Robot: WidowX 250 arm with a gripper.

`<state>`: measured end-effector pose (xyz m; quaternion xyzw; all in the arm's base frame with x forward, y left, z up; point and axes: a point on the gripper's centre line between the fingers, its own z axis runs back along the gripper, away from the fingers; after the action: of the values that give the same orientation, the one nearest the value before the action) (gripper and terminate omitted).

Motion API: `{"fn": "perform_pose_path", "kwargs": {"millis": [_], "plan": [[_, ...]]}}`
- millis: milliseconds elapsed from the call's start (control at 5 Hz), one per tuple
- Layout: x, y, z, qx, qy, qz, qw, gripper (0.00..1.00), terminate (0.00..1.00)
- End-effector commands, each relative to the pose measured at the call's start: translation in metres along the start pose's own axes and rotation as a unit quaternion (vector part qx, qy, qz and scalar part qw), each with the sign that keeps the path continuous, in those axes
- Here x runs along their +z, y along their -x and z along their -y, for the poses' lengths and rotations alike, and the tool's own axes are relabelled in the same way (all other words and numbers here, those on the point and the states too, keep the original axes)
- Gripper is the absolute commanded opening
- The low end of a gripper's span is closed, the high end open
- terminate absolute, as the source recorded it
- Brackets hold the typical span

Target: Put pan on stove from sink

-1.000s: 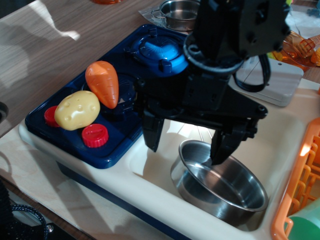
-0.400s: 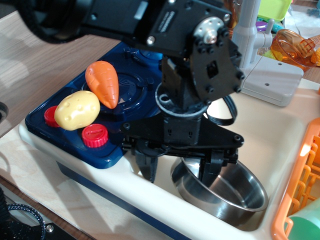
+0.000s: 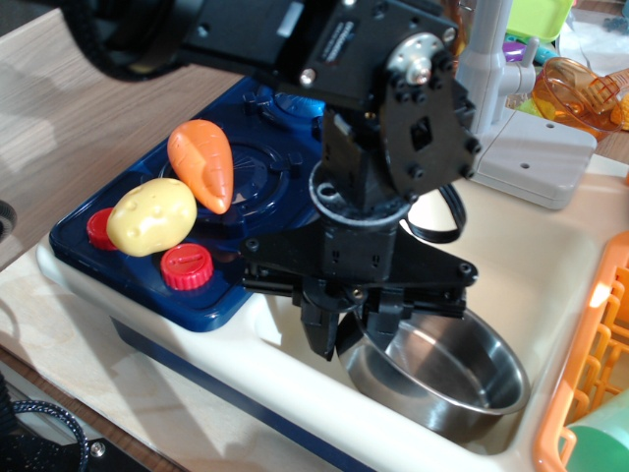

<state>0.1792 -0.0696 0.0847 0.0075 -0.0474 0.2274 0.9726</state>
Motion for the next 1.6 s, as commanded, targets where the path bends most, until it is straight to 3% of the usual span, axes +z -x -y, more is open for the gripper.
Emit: {"fn": "perform_pose_path", "kwargs": {"millis": [0, 400, 600, 800, 1000, 1400], "plan": [[0.019, -0.007, 0.009, -0.004, 0.005, -0.001, 1.0000, 0.00, 0.00], [0.065, -0.003, 0.015, 0.010, -0.040, -0.014, 0.9990, 0.00, 0.00], [0.085, -0.001, 0.004, 0.023, -0.071, 0.003, 0.9972, 0.00, 0.00], [0.087, -0.005, -0.016, 0.035, -0.093, 0.057, 0.9934, 0.00, 0.00], [0.087, -0.029, -0.033, 0.019, -0.104, 0.107, 0.9886, 0.00, 0.00], [0.096, -0.102, -0.065, -0.046, -0.105, 0.155, 0.9812, 0.00, 0.00]]}}
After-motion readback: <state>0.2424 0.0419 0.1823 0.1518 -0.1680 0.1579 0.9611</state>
